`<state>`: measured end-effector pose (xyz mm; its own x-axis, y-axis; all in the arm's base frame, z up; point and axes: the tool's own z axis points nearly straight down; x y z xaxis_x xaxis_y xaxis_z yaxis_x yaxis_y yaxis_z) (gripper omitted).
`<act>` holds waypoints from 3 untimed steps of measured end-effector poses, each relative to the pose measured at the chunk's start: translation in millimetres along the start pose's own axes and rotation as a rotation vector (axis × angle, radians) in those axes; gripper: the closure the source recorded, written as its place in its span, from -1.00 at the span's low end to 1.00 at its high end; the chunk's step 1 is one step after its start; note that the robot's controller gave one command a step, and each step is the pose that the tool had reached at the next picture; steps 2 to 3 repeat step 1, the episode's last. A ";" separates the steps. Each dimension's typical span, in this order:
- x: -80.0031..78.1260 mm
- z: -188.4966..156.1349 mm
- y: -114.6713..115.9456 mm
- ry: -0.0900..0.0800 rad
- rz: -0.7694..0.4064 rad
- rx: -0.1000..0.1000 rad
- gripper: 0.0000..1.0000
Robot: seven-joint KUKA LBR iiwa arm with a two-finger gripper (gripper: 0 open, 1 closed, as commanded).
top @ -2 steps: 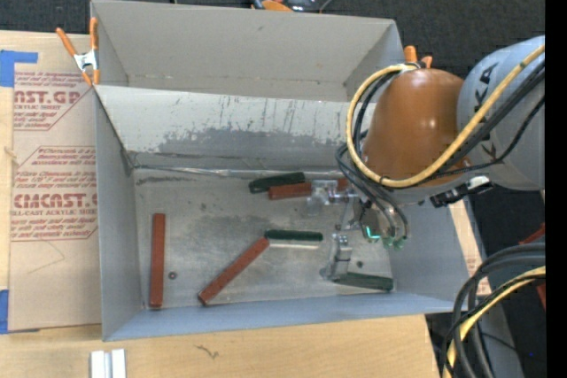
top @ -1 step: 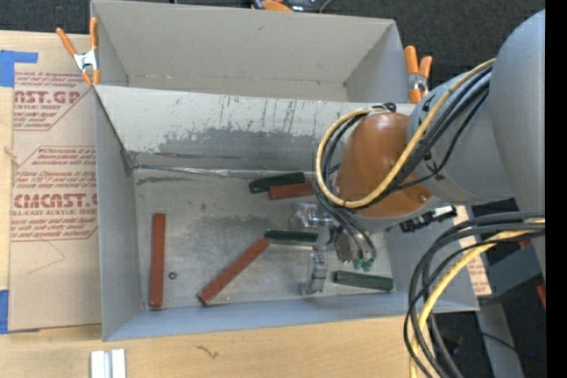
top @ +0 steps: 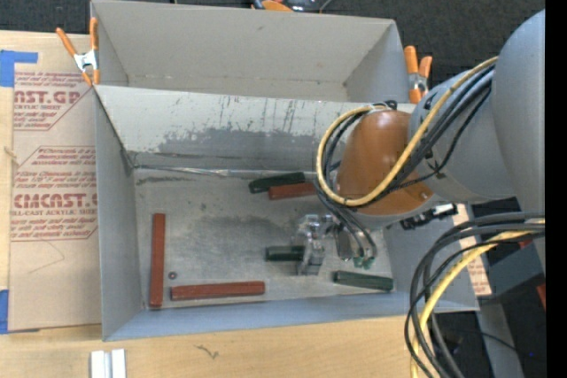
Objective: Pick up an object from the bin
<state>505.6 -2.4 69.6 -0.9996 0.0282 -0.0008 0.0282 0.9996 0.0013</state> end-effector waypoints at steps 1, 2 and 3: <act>15.8 -138.8 10.1 -0.007 -0.018 0.000 1.00; 15.8 -138.8 10.1 -0.007 -0.018 0.000 1.00; 15.8 -138.8 10.1 -0.007 -0.018 0.000 1.00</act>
Offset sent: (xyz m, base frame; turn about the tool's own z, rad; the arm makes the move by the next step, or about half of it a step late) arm -0.0169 0.0093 0.1346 -0.0170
